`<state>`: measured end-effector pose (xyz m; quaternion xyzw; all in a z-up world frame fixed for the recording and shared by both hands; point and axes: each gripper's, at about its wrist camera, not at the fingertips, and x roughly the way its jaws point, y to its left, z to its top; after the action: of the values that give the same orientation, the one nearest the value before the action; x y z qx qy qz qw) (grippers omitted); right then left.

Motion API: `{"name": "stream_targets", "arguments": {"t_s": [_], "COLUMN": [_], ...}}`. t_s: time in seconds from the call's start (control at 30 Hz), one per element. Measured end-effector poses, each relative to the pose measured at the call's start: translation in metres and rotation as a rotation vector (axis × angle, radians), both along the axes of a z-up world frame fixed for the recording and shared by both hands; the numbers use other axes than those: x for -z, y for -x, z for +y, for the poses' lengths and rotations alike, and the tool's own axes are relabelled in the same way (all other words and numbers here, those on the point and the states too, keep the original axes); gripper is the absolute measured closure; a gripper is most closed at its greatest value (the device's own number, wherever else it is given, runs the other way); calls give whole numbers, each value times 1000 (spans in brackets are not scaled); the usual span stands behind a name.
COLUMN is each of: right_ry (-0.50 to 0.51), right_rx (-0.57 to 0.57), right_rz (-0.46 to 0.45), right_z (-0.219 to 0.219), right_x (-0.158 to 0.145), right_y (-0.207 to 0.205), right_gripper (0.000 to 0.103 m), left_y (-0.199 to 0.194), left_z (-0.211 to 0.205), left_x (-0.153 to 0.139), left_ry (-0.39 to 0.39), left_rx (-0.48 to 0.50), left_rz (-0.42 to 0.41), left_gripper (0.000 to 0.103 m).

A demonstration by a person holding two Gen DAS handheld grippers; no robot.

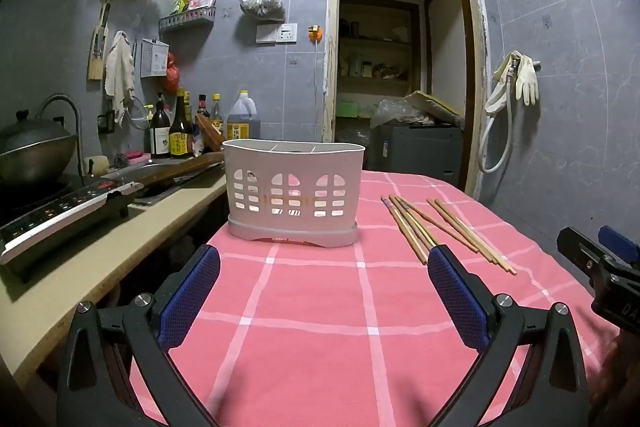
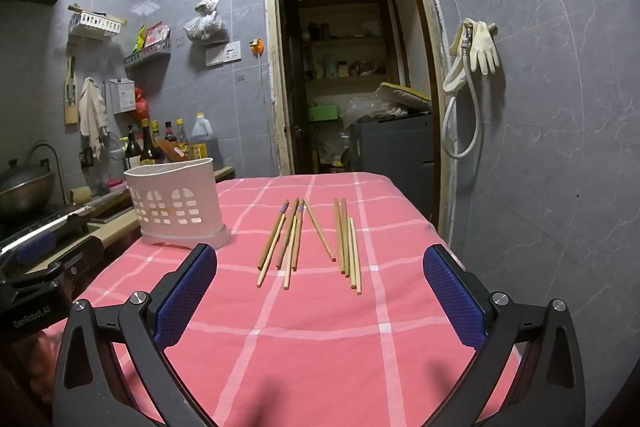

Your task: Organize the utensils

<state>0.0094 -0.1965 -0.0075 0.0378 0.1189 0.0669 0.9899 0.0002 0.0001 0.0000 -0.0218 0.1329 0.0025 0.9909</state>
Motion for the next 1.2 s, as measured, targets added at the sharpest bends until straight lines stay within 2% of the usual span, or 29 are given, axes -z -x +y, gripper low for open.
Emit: {"name": "stream_targets", "arguments": {"t_s": [1.2], "right_ry": [-1], "right_rx": [-2], "right_rz": [3], "right_z": [0], "right_x": [1], "right_y": [-1], "right_gripper": [0], "left_y": [0], "left_z": [0], "left_x": [0], "left_ry": [0], "left_rx": [1], "left_rz": [-10], "left_gripper": [1]}}
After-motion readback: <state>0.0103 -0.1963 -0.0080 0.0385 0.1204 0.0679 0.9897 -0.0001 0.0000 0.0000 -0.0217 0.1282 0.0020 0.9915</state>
